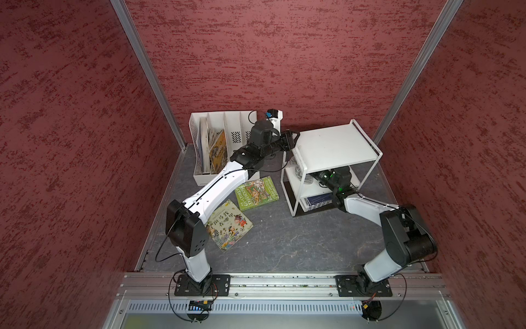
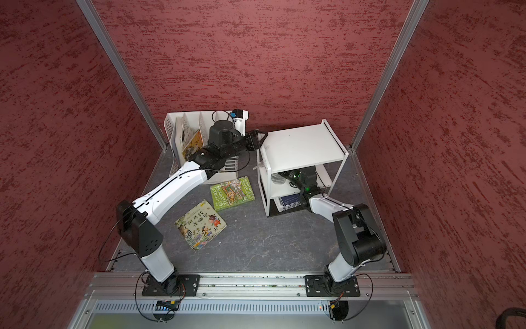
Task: Wipe the bookshelf clean with a cloth
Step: Wipe the dust from the shelf.
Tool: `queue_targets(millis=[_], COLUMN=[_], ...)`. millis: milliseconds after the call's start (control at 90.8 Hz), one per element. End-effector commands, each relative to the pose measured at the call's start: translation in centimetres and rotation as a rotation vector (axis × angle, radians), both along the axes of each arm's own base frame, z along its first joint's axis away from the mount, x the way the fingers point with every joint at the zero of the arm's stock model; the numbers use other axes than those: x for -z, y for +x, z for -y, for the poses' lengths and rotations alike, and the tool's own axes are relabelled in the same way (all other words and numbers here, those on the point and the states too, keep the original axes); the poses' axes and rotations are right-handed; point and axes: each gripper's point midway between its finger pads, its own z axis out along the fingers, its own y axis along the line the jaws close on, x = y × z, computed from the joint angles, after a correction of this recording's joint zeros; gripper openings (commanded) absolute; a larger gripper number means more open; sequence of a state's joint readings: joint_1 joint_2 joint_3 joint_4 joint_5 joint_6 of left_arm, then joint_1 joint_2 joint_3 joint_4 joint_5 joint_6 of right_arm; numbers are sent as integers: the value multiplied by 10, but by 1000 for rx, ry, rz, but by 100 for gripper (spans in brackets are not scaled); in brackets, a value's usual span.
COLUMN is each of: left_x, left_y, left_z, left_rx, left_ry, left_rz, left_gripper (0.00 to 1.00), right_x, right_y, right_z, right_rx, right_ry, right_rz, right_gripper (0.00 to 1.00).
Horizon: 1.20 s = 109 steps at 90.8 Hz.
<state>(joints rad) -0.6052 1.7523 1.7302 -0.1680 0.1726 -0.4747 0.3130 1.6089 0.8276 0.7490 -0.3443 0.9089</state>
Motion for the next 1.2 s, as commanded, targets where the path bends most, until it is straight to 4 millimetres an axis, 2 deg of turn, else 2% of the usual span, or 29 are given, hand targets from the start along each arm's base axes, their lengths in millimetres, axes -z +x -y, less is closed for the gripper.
queue_targets(millis=[0,275,353,507,617,716,926,1025,1190], left_x=[71,71,71,69,67,65,60,60,57], left_y=[-10,-9,-9,-11,-13,-15,-20,-20,-21], left_z=[11,8,9,11,15,18,23,22,18], left_rx=[43,35,36,53,72,86,104,101,95], left_ry=[112,111,109,95,84,82,79,84,93], left_rz=[-184,-187,-187,-179,-170,-160,-139,-136,-125], left_gripper=[49,50,51,52,53,55,56,59,69], right_x=[52,45,41,37,44,55,58,54,60], right_y=[1,-3,-7,-16,-19,-21,-25,-29,-49], right_z=[23,63,69,60,51,50,46,48,61], right_rx=[82,184,197,138,90,93,78,86,145], right_ry=[-80,-101,-99,-46,41,124,257,274,288], right_rz=[-203,-226,-212,-186,-215,-266,-331,-340,-378], right_gripper=[0,0,0,0,0,0,0,0,0])
